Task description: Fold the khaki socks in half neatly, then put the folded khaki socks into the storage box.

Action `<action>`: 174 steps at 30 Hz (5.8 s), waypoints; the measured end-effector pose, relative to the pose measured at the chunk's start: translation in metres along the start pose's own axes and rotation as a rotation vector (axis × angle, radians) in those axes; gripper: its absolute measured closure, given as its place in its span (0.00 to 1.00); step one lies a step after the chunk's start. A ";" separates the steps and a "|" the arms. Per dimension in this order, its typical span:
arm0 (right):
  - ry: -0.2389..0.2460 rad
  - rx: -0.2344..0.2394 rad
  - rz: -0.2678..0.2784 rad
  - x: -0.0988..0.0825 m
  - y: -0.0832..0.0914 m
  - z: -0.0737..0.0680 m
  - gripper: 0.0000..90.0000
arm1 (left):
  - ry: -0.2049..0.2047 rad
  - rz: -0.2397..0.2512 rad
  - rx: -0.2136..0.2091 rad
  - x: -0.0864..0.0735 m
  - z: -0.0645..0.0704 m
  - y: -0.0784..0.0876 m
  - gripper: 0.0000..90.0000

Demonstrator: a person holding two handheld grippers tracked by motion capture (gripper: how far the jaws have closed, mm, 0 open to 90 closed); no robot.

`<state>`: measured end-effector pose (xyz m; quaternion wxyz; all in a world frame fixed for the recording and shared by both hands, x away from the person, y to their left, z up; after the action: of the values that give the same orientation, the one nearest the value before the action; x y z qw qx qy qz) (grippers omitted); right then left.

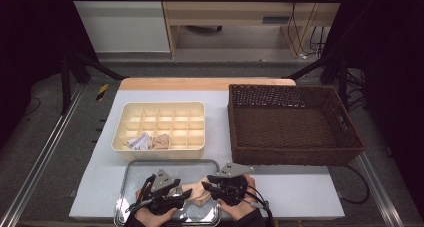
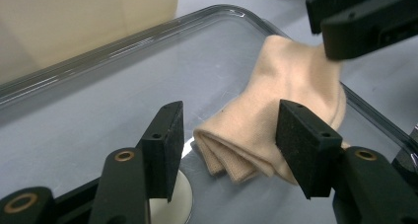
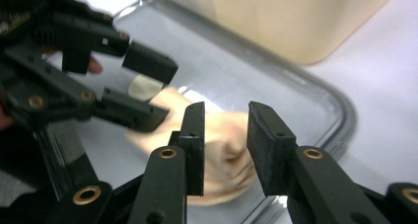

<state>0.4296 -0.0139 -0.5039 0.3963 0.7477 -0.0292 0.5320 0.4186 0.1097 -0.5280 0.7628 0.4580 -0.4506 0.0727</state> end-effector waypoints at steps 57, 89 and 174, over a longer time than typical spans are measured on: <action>-0.053 0.024 -0.041 -0.027 0.005 -0.006 0.94 | 0.029 0.062 -0.239 0.014 0.032 0.012 0.77; -0.103 -0.243 0.044 -0.040 0.069 0.078 0.71 | 0.010 0.107 -0.094 0.073 -0.019 0.044 0.77; -0.152 -0.286 -0.030 -0.063 0.081 0.101 0.63 | 0.072 -0.188 0.081 0.104 -0.099 -0.009 0.78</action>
<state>0.4433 -0.1559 -0.5221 0.5030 0.7223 -0.1235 0.4583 0.5451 0.1491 -0.4724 0.7628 0.5258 -0.3748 0.0352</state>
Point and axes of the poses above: each handheld gripper's, and its own axes: y roughly backward along the jaws, x roughly out of its top, z roughly to its right, the point moved 9 cm from there along -y, roughly forward along the jaws, and after that the axes turned 4 degrees about y, right-handed, at the moved point
